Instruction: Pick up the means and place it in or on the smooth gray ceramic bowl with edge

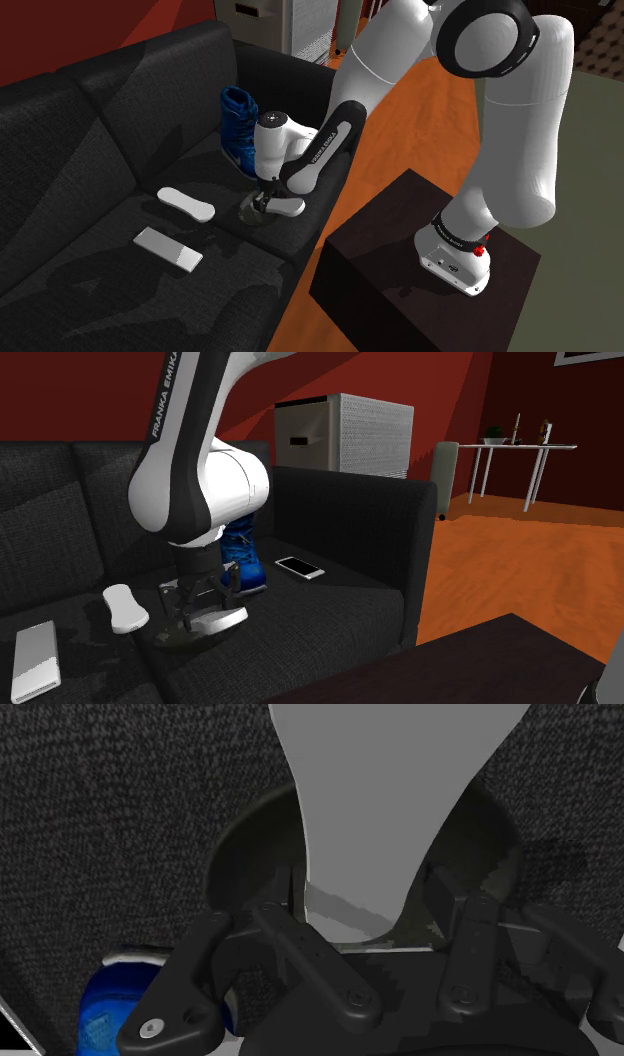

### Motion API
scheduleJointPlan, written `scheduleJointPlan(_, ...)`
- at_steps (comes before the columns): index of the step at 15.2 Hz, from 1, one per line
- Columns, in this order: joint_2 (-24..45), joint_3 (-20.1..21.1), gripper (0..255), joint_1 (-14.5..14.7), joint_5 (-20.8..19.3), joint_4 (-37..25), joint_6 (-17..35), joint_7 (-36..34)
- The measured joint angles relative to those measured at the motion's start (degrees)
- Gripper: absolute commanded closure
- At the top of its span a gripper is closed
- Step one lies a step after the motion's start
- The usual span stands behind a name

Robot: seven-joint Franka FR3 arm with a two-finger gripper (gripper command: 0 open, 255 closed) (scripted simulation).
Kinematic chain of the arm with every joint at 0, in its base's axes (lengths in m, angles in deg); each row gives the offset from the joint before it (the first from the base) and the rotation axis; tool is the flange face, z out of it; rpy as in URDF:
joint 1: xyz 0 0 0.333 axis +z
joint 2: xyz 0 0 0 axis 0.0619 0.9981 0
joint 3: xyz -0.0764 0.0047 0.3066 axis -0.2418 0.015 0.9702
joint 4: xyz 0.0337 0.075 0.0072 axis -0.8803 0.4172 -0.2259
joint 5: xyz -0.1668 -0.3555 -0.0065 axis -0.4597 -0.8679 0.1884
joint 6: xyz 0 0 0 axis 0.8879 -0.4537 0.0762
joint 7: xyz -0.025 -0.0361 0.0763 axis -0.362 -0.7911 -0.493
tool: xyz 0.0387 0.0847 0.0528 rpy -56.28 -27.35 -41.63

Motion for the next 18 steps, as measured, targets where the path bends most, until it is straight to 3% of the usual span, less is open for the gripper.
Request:
scheduleJointPlan(1,0.0,0.0,0,0.0,0.0,0.0,0.0,0.0)
scheduleJointPlan(7,0.1,0.0,0,0.0,0.0,-0.1,0.2,0.0)
scheduleJointPlan(12,-6.2,1.7,0,-1.0,1.8,1.4,-4.5,1.1)
scheduleJointPlan(18,-7.0,1.9,0,-1.4,2.2,1.6,-5.3,1.6)
